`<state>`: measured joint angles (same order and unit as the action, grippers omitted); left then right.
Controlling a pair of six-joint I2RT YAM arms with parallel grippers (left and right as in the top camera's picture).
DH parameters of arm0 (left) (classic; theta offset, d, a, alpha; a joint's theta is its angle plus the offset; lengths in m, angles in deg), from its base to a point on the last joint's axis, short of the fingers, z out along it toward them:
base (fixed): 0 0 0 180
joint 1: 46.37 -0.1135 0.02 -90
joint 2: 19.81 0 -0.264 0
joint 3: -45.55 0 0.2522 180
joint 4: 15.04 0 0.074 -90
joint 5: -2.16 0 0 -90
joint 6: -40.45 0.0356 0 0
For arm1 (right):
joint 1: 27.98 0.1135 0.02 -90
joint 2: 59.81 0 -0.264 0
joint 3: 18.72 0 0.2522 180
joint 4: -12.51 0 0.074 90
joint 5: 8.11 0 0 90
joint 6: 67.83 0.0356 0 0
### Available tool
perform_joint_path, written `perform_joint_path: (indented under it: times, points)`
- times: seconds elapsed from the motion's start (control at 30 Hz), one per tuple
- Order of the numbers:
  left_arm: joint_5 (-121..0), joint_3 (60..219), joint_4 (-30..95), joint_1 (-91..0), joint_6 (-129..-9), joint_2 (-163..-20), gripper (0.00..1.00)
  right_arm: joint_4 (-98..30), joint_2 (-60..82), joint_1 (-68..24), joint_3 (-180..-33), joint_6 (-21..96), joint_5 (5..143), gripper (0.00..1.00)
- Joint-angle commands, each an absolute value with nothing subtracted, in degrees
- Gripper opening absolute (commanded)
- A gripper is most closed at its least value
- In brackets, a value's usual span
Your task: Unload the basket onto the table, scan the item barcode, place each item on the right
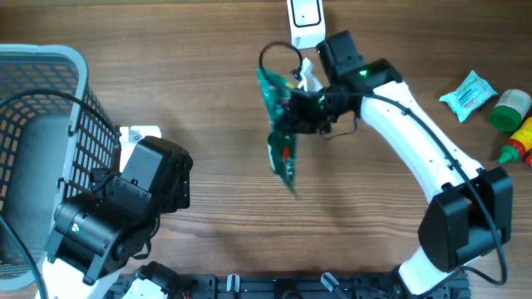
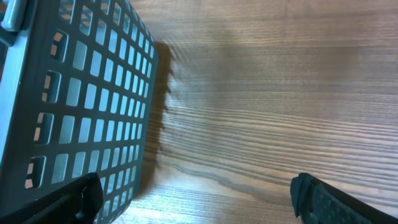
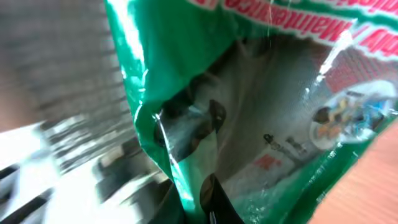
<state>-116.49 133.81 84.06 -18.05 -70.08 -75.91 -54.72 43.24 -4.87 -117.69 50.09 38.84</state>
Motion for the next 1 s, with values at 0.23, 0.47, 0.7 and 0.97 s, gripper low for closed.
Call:
perform_joint_path:
  times: [0.23, 0.47, 0.7, 0.97]
  points:
    - [-116.4, 133.66, 84.04, -18.53, -71.04, -75.84, 1.0, -53.48, 42.99, -2.33, -112.64, 46.79, 78.93, 1.0]
    - [-116.4, 133.66, 84.04, -18.53, -71.04, -75.84, 1.0, -58.26, 45.62, -2.33, -112.6, 55.79, 86.4, 0.99]
    - [-116.4, 133.66, 84.04, -18.53, -71.04, -75.84, 1.0, -58.24, 55.58, -2.33, -110.7, 55.6, 86.4, 1.0]
    - [-116.4, 133.66, 84.04, -18.53, -71.04, -75.84, 1.0, -48.4, 59.69, -2.33, -100.75, 54.94, 81.94, 0.45]
